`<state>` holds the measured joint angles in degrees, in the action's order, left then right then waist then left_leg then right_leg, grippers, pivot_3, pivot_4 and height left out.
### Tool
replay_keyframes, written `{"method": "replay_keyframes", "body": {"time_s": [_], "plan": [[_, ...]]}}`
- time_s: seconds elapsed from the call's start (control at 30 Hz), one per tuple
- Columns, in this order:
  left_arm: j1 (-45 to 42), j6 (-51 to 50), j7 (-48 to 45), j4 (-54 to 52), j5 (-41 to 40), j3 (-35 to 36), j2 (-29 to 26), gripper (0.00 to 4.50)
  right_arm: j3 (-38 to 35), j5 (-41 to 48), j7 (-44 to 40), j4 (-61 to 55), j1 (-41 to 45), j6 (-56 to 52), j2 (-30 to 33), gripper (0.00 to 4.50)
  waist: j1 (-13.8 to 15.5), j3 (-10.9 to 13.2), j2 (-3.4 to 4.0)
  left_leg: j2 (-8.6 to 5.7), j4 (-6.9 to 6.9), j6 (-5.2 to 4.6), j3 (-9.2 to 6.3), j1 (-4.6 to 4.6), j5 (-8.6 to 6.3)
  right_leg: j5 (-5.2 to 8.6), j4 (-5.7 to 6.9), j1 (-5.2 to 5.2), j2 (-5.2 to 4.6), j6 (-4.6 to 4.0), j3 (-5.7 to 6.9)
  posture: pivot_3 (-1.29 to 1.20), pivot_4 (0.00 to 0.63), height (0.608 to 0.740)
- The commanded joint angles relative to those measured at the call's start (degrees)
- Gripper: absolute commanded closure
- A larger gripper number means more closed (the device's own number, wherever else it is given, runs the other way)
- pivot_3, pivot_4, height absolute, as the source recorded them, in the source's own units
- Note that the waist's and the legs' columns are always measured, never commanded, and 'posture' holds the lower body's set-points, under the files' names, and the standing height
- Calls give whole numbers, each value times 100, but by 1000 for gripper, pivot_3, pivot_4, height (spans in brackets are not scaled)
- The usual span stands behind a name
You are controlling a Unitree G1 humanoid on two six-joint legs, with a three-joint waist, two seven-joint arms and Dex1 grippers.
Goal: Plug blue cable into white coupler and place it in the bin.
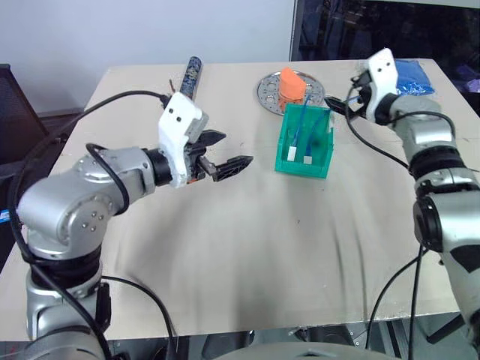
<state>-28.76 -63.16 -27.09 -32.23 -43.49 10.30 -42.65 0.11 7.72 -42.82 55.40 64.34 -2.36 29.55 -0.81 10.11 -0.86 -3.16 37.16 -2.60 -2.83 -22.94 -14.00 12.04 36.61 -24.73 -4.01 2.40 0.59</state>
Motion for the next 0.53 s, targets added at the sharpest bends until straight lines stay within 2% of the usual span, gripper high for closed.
{"method": "replay_keyframes", "body": {"time_s": [0.03,0.1,0.23,0.3,0.4,0.43,0.53], "plan": [[710,834,85,-564,420,273,106,0,-354,551,-534,-1798,-1056,-271,215,27,0,0,0,0,0,0,0,-2,0,0,-3,0,0,0,0,0,150,740],[1217,1051,119,-735,500,308,206,0,-508,843,-712,-2787,-1789,-473,292,27,1,0,1,2,2,-1,5,-1,0,0,0,-1,-1,1,-6,0,150,740],[2579,1973,138,-849,1339,-44,296,0,-768,1423,-1310,-4499,-3621,-705,589,27,24,-1,2,3,4,-3,6,1,-2,0,6,-1,-3,1,-7,0,150,740],[3095,2535,48,-648,1833,-268,273,0,-834,1521,-1572,-4786,-4330,-744,787,27,58,-2,4,2,5,-10,6,5,-6,-1,9,3,-6,-1,-7,0,150,740],[3578,3221,17,-381,2036,-313,662,0,-928,1584,-1890,-4865,-5133,-544,991,27,120,-2,4,6,16,-33,8,17,-18,-6,2,21,-8,-14,-6,0,150,740],[3704,3400,1,-331,2051,-321,799,0,-968,1593,-2011,-4849,-5342,-385,1013,27,131,-2,4,9,24,-32,11,20,-18,0,2,24,-8,-41,-6,0,150,740],[4027,3885,-112,-196,2221,-447,1034,0,-1127,1668,-2223,-4625,-5711,-5,981,27,146,-3,3,18,34,-33,24,33,-17,-7,-2,39,-8,-52,-4,0,150,740]]}}
